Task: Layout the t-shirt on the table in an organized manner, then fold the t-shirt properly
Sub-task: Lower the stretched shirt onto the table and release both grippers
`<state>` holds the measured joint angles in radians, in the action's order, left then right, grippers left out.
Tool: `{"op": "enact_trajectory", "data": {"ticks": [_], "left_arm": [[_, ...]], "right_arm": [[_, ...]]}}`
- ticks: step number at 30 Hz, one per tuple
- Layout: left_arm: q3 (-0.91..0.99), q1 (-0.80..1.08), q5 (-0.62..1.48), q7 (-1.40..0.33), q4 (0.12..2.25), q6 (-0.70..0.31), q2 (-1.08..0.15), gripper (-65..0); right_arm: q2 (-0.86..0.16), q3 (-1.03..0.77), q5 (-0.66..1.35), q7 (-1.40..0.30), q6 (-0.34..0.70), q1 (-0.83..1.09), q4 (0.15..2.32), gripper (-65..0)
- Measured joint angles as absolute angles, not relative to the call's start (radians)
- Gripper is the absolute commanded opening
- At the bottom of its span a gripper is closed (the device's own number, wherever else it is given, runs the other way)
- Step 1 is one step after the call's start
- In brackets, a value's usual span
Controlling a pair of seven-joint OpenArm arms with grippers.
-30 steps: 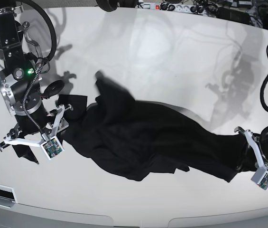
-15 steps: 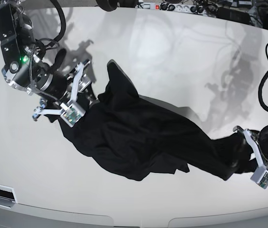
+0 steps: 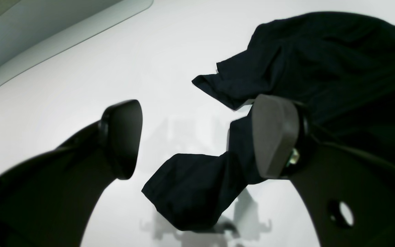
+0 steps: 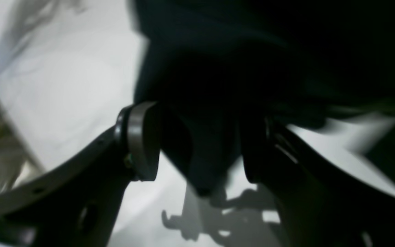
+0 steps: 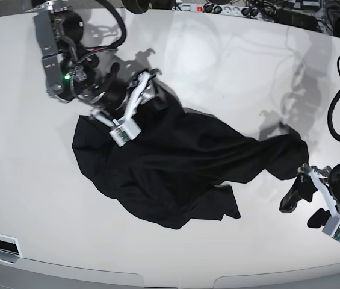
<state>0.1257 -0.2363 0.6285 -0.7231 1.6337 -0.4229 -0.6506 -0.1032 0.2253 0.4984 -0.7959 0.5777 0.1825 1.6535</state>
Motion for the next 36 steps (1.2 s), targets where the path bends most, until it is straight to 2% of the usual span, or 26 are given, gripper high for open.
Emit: {"op": "enact_trajectory", "data": {"ticks": [3,5,8,9,12,17,22,28,29,32,36], "left_arm": [[0.126,-0.236,0.641,-0.742,1.634,-0.423,-0.648,-15.6],[0.126,-0.236,0.667,-0.742,1.634,-0.430,-0.648,-15.6],[0.126,-0.236,0.708,-0.776,1.634,-0.509,-0.648,-15.6],[0.126,-0.236,0.727,-0.799,1.634,-0.520,-0.648,-15.6],[0.126,-0.236,0.796,-0.851,1.634,-0.588,-0.649,-15.6],[0.126,-0.231,0.938,-0.933,1.634,-0.670,-0.647,-15.6],[0.128,-0.162,1.006,-0.946,1.634,-0.693,-0.641,-15.6],[0.128,-0.105,1.010,-0.943,1.634,-0.693,-0.596,-15.6],[0.128,-0.094,1.010,-0.944,1.634,-0.693,-0.591,-15.6],[0.128,-0.078,1.009,-0.951,1.634,-0.693,-0.561,-15.6],[0.128,-0.081,1.011,-0.943,1.634,-0.693,-0.522,-15.6]], "right_arm": [[-0.040,0.310,0.519,-0.800,0.678,0.183,1.636,-46.7],[0.002,0.398,0.559,-0.797,0.685,0.172,1.636,-51.9],[0.052,0.550,0.531,-0.818,0.690,0.113,1.638,-61.2],[0.059,0.588,0.527,-0.838,0.690,0.087,1.648,-63.8],[0.056,0.636,0.530,-0.872,0.693,0.030,1.719,-64.2],[0.043,0.569,0.452,-1.071,0.697,-0.011,1.863,-51.8],[-0.050,0.376,0.270,-1.040,0.519,-0.010,1.873,-35.3],[-0.216,0.136,0.250,-0.991,0.451,0.033,1.871,-34.3],[-0.233,0.108,0.250,-0.970,0.451,0.049,1.862,-32.5],[-0.263,0.070,0.255,-0.929,0.469,0.066,1.781,-23.1],[-0.262,0.070,0.258,-0.819,0.507,0.052,1.600,-21.9]]}}
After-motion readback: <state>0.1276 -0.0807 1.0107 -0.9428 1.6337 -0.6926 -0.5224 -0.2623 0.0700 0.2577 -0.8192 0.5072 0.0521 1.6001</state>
